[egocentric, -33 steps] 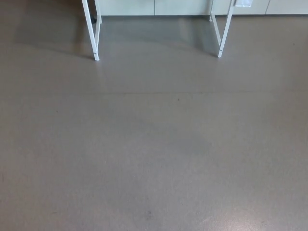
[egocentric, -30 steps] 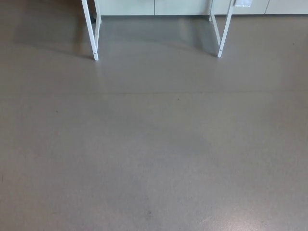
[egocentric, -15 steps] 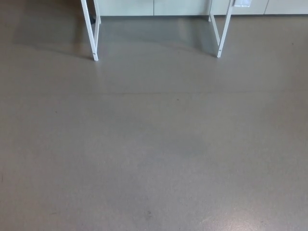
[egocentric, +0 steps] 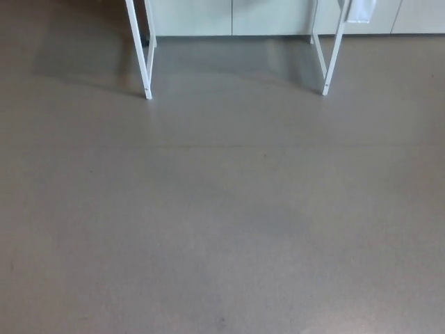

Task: The robot walks towards a desk on which a file tray is kept in the middle and a stapler is kept to its right. The robot lifts the stapler using its right hand and places it on the file tray.

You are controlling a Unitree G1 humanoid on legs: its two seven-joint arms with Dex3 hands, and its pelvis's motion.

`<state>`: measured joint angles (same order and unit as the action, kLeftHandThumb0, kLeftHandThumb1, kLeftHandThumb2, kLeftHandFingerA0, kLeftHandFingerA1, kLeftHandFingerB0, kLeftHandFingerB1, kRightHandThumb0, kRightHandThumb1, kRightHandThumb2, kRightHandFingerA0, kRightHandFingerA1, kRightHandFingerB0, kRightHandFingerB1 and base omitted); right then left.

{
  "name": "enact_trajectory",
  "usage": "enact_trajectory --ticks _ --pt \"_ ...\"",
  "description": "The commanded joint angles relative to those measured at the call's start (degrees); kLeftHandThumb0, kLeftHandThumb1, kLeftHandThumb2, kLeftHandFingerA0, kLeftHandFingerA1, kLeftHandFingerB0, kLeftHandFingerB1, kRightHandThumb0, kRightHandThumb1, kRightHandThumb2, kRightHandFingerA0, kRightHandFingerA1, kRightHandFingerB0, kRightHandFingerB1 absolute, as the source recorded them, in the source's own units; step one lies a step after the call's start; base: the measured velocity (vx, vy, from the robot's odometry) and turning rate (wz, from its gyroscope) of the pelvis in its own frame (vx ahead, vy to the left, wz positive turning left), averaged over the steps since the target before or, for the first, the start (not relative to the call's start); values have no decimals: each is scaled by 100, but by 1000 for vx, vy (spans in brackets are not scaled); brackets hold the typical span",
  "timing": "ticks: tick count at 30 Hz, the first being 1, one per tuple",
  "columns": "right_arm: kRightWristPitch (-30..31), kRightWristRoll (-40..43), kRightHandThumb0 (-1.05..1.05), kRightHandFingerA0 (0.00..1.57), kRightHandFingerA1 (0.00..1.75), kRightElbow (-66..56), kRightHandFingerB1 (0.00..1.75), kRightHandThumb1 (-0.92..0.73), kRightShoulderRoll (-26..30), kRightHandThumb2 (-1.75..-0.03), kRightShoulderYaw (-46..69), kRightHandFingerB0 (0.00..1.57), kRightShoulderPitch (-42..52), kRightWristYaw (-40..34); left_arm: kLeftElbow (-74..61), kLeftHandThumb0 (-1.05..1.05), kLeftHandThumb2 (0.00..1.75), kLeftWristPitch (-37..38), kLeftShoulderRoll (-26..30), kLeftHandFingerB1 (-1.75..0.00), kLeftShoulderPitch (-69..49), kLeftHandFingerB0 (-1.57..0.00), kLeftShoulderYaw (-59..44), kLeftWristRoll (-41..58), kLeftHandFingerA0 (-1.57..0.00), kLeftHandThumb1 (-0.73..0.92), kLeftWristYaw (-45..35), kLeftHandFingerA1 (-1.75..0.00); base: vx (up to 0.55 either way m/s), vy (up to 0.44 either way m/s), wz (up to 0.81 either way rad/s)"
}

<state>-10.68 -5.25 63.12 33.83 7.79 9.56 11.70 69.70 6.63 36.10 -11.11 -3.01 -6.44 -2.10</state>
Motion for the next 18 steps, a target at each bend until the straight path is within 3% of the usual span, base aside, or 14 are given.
enact_trajectory --ticks 1,2,3,10,11,13,14,18 --pt "-213 76 -68 10 50 7 42 -48 16 -78 39 13 38 52 -21 -50 65 282 165 -43 37 -37 68 -128 -37 76 -59 -47 209 262 -24" --pt "-146 -43 -66 14 42 -10 31 -61 46 -58 -58 21 31 -17 40 -54 93 294 165 -55 72 -35 94 -153 -33 57 -28 -56 70 320 -48" --pt "-122 -45 -67 12 49 -22 43 -47 36 -79 -63 16 32 -57 82 -54 92 269 154 -55 108 -36 67 -119 -32 56 -30 -56 62 271 -30" --pt "27 177 -66 7 48 10 41 -47 -26 -78 79 13 -35 187 283 -52 91 238 121 -55 250 -35 -101 38 -31 56 -105 -55 177 133 2" --pt "96 79 -36 5 54 63 48 -38 -24 -96 -5 0 -92 120 212 -54 94 336 160 -58 177 -40 -7 -67 -33 57 -89 -57 223 -16 13" --pt "68 86 -36 5 54 73 48 -38 1 -96 -20 0 -94 167 144 -54 93 310 170 -57 148 -37 39 -109 -35 57 -53 -58 255 -52 11" --pt "-33 104 -67 8 49 78 42 -48 -8 -79 -2 14 -73 140 144 -49 65 269 148 -45 156 -38 -77 35 -38 75 -170 -50 182 -152 10" --pt "192 -55 -72 10 48 -133 41 -50 68 -82 -174 15 -15 67 118 -50 64 198 165 -42 163 -38 -10 -63 -37 75 -92 -46 287 -201 2"
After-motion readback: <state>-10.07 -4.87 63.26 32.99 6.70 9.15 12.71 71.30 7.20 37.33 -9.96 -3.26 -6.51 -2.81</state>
